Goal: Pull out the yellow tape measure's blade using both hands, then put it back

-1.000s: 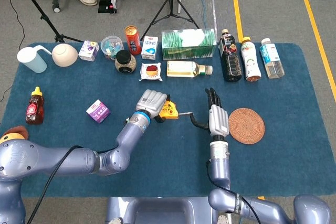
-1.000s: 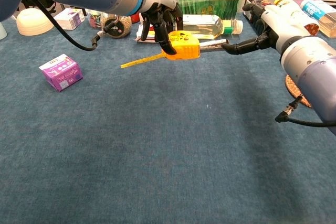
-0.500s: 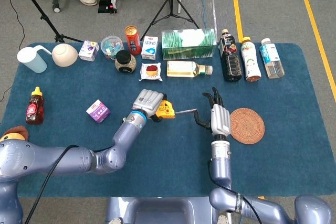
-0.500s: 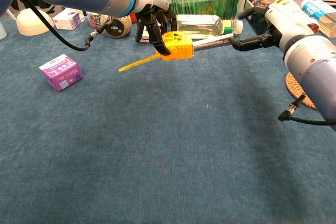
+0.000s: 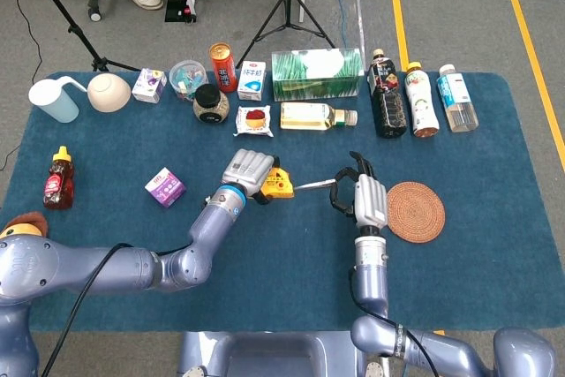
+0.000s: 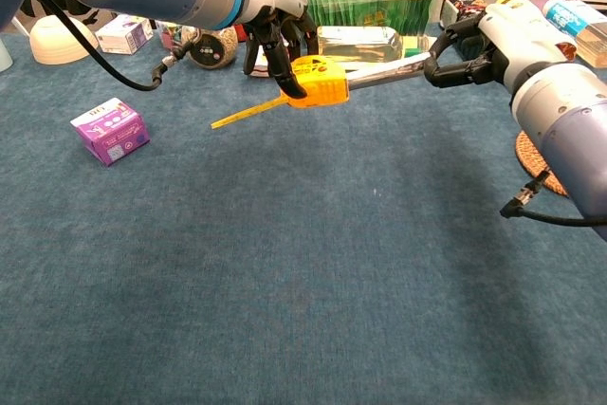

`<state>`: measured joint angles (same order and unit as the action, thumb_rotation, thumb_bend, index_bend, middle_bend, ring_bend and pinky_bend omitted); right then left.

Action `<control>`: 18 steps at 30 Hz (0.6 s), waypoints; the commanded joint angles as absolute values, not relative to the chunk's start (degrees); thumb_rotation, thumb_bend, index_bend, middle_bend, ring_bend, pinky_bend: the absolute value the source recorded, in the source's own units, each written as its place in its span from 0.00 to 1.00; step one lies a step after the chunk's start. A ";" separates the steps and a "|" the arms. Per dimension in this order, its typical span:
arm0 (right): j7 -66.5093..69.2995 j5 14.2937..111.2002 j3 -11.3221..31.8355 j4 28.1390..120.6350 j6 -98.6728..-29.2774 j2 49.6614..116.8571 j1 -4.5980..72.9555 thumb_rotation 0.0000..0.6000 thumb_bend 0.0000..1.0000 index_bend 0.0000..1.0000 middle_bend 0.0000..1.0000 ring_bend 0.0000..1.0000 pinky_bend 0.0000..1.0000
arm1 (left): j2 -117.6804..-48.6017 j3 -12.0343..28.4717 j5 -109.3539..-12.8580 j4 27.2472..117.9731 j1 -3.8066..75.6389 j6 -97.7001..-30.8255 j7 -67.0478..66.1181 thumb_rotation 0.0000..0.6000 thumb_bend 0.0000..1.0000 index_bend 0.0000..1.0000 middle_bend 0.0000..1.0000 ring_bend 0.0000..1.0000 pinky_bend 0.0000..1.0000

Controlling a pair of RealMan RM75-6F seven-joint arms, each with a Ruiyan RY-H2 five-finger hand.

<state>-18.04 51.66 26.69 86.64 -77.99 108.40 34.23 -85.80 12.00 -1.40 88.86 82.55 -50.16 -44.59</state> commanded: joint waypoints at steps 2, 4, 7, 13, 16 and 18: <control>-17.90 51.73 26.76 86.62 -78.00 108.43 34.26 0.91 0.58 0.60 0.16 0.14 0.26 | -85.70 11.90 -1.33 88.76 82.50 -50.15 -44.57 1.00 0.35 0.56 0.43 0.37 0.49; -17.93 51.75 26.79 86.63 -78.04 108.45 34.29 0.91 0.58 0.61 0.17 0.14 0.26 | -85.68 11.87 -1.27 88.64 82.47 -50.15 -44.52 1.00 0.35 0.56 0.43 0.37 0.49; -17.90 51.78 26.75 86.74 -78.07 108.48 34.27 0.90 0.60 0.62 0.18 0.15 0.26 | -85.69 11.77 -1.28 88.41 82.46 -50.00 -44.53 1.00 0.35 0.56 0.43 0.37 0.49; -17.80 51.59 26.75 86.94 -77.88 108.33 34.17 0.91 0.64 0.63 0.20 0.17 0.27 | -85.60 11.70 -1.66 88.29 82.56 -49.91 -44.64 1.00 0.35 0.56 0.43 0.37 0.49; -17.61 51.37 26.81 86.94 -77.65 108.29 34.13 0.91 0.65 0.64 0.21 0.17 0.27 | -85.62 11.68 -1.68 88.17 82.57 -49.83 -44.60 1.00 0.35 0.56 0.43 0.37 0.49; -17.41 51.31 26.84 86.98 -77.51 108.26 34.10 0.92 0.66 0.64 0.21 0.17 0.27 | -85.70 11.63 -1.66 88.01 82.60 -49.75 -44.61 1.00 0.35 0.56 0.43 0.37 0.49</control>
